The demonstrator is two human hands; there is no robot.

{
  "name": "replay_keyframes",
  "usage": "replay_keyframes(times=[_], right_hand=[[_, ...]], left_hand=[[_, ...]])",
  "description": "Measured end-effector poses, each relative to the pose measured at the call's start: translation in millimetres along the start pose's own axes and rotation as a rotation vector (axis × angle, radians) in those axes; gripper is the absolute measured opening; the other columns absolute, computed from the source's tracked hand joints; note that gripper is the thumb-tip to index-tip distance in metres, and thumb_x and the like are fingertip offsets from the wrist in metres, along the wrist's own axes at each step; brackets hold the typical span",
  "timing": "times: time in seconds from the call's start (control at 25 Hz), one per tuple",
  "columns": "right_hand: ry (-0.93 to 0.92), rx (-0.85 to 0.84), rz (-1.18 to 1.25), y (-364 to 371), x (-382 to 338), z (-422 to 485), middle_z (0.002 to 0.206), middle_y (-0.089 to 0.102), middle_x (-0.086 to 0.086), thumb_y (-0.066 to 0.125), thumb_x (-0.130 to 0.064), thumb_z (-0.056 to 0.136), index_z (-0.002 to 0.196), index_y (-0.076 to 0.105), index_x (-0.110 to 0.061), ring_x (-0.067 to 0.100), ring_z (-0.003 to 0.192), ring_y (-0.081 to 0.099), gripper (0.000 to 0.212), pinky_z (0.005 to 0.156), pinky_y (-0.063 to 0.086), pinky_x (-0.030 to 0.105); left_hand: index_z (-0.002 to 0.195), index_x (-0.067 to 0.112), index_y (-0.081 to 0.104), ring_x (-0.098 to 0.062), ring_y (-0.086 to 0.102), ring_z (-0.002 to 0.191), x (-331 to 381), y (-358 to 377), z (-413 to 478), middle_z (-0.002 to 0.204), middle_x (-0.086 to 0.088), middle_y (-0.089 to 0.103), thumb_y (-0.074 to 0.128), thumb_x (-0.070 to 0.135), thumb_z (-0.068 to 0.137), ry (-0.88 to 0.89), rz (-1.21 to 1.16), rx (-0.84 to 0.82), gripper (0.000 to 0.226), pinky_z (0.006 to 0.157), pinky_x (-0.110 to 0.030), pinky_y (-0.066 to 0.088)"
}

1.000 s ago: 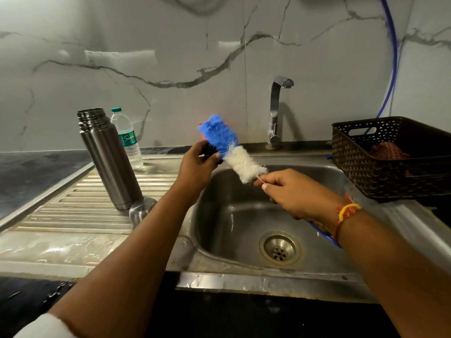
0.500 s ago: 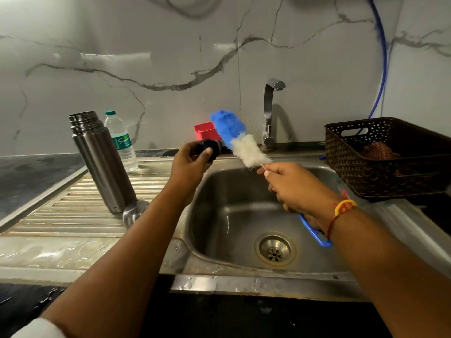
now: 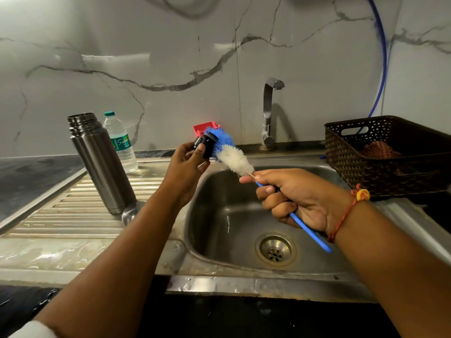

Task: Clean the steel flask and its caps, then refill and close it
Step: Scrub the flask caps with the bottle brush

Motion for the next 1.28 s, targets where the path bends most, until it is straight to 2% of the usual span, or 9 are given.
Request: replay_keyframes(times=[0.08,0.24,0.4,0.6,0.84,0.96,1.08,1.2,1.28], right_hand=[[0.011,-0.047,0.027,2.8,-1.0,-2.3,0.06,0.036,-0.004,0.041,-0.02,0.103,0.126,0.06,-0.008,0.001,0.042,0.023,0.031,0.031,0.02,0.011],[0.035,-0.045,0.148,1.5,-2.1,-1.2,0.059,0.035,-0.005,0.042,-0.02,0.103,0.13,0.057,-0.008,0.001,0.04,0.024,0.034,0.03,0.019,0.011],[0.077,-0.102,0.193,4.5,-3.5,-9.0,0.06,0.037,-0.004,0.042,-0.019,0.102,0.127,0.059,-0.005,0.001,0.04,0.027,0.033,0.031,0.021,0.009],[0.073,0.003,0.232,-2.9,-5.1,-3.3,0.059,0.035,-0.004,0.039,-0.016,0.103,0.126,0.056,-0.004,0.001,0.039,0.024,0.031,0.036,0.014,0.007],[-0.36,0.398,-0.71,-9.3,-8.5,4.1,0.065,0.047,-0.002,0.04,-0.017,0.103,0.114,0.063,-0.019,0.005,0.045,0.038,0.026,0.036,0.03,0.017],[-0.474,0.421,-0.907,-7.3,-13.3,0.9,0.07,0.05,-0.007,0.043,-0.019,0.103,0.129,0.06,-0.021,0.005,0.055,0.045,0.03,0.038,0.031,0.009],[-0.479,0.371,-1.099,0.3,-9.0,5.1,0.072,0.053,-0.008,0.044,-0.023,0.103,0.133,0.058,-0.023,0.005,0.061,0.048,0.033,0.049,0.033,0.014],[-0.457,0.4,-1.178,-1.5,-6.6,10.3,0.075,0.055,-0.008,0.043,-0.023,0.103,0.134,0.058,-0.024,0.006,0.065,0.052,0.035,0.054,0.034,0.02],[-0.437,0.376,-1.214,-1.0,-5.1,11.8,0.077,0.056,-0.009,0.043,-0.024,0.102,0.134,0.057,-0.025,0.005,0.066,0.052,0.034,0.055,0.034,0.019]], left_hand=[[0.128,0.009,0.052,-0.022,0.067,0.111,4.2,-6.3,1.6,0.12,-0.013,0.064,0.054,0.016,0.104,0.02,-0.017,0.031,0.024,0.104,-0.041,0.053],[0.132,0.013,0.054,-0.024,0.065,0.118,0.5,0.8,-1.0,0.129,-0.015,0.062,0.057,0.018,0.103,0.029,0.16,-0.106,0.03,0.106,-0.043,0.053],[0.136,0.012,0.051,-0.022,0.062,0.121,7.8,-2.4,-1.0,0.128,-0.007,0.063,0.059,0.015,0.102,0.17,0.398,-0.027,0.035,0.109,-0.047,0.049],[0.129,0.023,0.055,-0.015,0.062,0.118,5.6,17.8,-11.0,0.127,0.001,0.066,0.068,0.017,0.096,0.282,0.646,-0.161,0.036,0.106,-0.041,0.051],[0.134,0.015,0.052,-0.022,0.064,0.115,7.6,4.7,-5.4,0.126,-0.005,0.062,0.065,0.015,0.099,0.21,0.487,0.03,0.038,0.106,-0.046,0.052],[0.135,0.014,0.052,-0.025,0.064,0.117,7.2,-3.0,-3.6,0.129,-0.005,0.061,0.067,0.017,0.098,0.18,0.457,0.076,0.04,0.106,-0.049,0.051],[0.135,0.012,0.052,-0.023,0.066,0.114,4.3,0.0,-5.6,0.127,-0.005,0.063,0.067,0.017,0.098,0.185,0.48,0.06,0.041,0.104,-0.046,0.053],[0.135,0.011,0.053,-0.007,0.065,0.099,1.7,11.4,-9.9,0.121,0.0,0.063,0.067,0.019,0.097,0.217,0.627,-0.006,0.041,0.087,-0.022,0.055],[0.133,0.011,0.054,-0.011,0.066,0.102,4.2,4.4,-6.2,0.122,-0.003,0.064,0.068,0.018,0.097,0.22,0.587,0.054,0.04,0.089,-0.025,0.056]])
Point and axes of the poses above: each hand's wrist, its own z-axis towards the middle knuckle, its own y-axis out of the palm, x = y × z, the point moved 4 cm from there along z, towards the middle knuckle
